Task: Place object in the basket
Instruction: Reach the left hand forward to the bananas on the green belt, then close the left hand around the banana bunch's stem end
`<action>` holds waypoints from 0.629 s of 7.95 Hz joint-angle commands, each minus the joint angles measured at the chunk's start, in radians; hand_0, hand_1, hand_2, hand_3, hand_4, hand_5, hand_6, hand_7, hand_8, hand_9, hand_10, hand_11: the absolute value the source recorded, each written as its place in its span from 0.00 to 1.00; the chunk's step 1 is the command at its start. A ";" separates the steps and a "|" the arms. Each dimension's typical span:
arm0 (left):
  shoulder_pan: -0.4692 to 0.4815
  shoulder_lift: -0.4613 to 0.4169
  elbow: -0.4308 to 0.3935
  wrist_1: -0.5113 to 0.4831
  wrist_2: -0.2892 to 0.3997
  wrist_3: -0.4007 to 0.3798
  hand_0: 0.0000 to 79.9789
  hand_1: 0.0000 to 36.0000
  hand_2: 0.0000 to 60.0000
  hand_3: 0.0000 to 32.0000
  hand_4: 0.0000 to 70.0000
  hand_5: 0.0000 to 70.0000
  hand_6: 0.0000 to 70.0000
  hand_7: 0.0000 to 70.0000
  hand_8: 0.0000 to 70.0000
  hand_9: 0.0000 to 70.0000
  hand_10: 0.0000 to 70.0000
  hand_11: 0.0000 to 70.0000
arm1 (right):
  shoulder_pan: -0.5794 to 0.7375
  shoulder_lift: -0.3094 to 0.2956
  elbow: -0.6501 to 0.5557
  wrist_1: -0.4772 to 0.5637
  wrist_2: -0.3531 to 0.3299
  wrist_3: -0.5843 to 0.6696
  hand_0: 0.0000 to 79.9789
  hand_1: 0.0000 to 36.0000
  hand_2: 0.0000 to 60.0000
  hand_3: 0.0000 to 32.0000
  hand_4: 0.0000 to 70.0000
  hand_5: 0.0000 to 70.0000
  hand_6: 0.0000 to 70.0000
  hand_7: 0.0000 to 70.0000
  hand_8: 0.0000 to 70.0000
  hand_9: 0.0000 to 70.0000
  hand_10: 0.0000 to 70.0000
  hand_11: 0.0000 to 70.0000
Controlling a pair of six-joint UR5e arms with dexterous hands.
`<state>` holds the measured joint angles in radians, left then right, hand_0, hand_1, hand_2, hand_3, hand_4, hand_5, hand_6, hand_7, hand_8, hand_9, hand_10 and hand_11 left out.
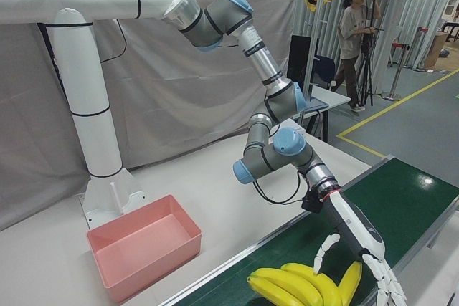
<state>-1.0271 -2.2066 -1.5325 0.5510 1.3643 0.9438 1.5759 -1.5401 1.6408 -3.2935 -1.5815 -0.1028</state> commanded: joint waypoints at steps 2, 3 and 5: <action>-0.004 -0.002 0.003 0.007 0.044 0.003 0.68 0.54 0.21 0.24 0.04 0.31 0.01 0.10 0.18 0.16 0.05 0.10 | 0.001 0.000 0.001 0.000 0.000 0.000 0.00 0.00 0.00 0.00 0.00 0.00 0.00 0.00 0.00 0.00 0.00 0.00; -0.010 -0.002 0.002 0.017 0.062 0.003 0.67 0.53 0.18 0.30 0.02 0.28 0.00 0.09 0.17 0.16 0.05 0.10 | 0.001 0.000 0.001 0.000 0.000 0.000 0.00 0.00 0.00 0.00 0.00 0.00 0.00 0.00 0.00 0.00 0.00 0.00; -0.011 -0.001 0.000 0.024 0.081 0.004 0.66 0.54 0.22 0.34 0.00 0.25 0.00 0.08 0.16 0.15 0.04 0.09 | 0.001 0.000 0.001 0.000 0.000 0.000 0.00 0.00 0.00 0.00 0.00 0.00 0.00 0.00 0.00 0.00 0.00 0.00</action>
<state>-1.0353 -2.2085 -1.5299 0.5663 1.4249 0.9463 1.5769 -1.5401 1.6414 -3.2935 -1.5815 -0.1028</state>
